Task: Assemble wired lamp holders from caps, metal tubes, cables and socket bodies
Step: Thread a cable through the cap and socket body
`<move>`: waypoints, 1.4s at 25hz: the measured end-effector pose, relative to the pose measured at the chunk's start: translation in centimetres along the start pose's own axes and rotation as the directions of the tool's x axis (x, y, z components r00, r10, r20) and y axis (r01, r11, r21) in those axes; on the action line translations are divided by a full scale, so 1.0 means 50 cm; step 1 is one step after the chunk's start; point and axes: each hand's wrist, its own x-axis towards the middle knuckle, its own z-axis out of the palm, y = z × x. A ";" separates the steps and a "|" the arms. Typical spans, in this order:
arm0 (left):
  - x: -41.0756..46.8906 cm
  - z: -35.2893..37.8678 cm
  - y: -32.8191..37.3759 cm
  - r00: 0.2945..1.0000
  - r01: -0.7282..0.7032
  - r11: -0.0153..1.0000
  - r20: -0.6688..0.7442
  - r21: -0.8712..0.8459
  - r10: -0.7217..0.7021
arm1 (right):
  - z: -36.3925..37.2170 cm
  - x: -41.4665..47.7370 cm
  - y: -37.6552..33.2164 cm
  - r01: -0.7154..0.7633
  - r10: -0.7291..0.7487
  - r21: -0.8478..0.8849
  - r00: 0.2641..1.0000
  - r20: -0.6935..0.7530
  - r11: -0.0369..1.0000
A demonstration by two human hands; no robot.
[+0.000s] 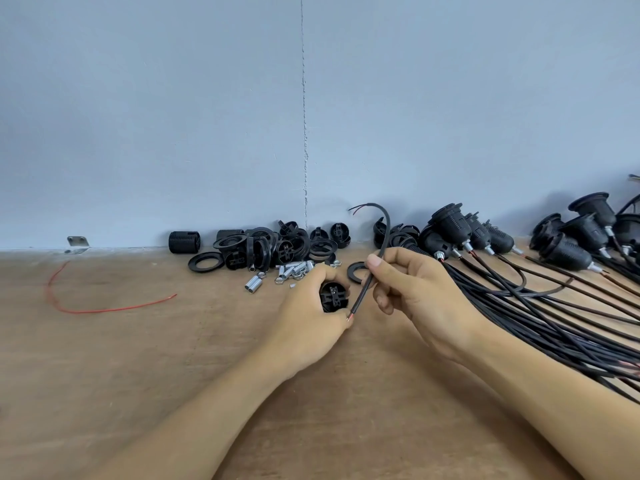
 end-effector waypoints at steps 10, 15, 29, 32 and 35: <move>-0.002 -0.002 -0.006 0.991 -0.130 0.991 -0.003 0.027 0.130 | 0.007 -0.001 -0.012 0.176 -0.193 -0.155 0.976 -0.104 0.972; -0.005 0.000 -0.004 0.989 -0.146 0.989 -0.035 -0.018 0.146 | 0.005 0.000 -0.014 0.205 -0.237 -0.196 0.959 -0.158 0.959; -0.007 0.001 0.003 0.981 -0.112 0.992 -0.155 0.055 0.119 | -0.010 0.007 -0.015 0.250 -0.295 -0.200 0.922 -0.249 0.948; -0.010 0.002 0.005 0.990 -0.107 0.981 -0.077 0.160 0.120 | -0.011 0.005 -0.011 0.247 -0.311 -0.260 0.919 -0.242 0.933; -0.010 0.001 0.002 0.986 -0.148 0.977 -0.052 0.155 0.157 | -0.008 0.005 -0.007 0.253 -0.316 -0.265 0.920 -0.233 0.931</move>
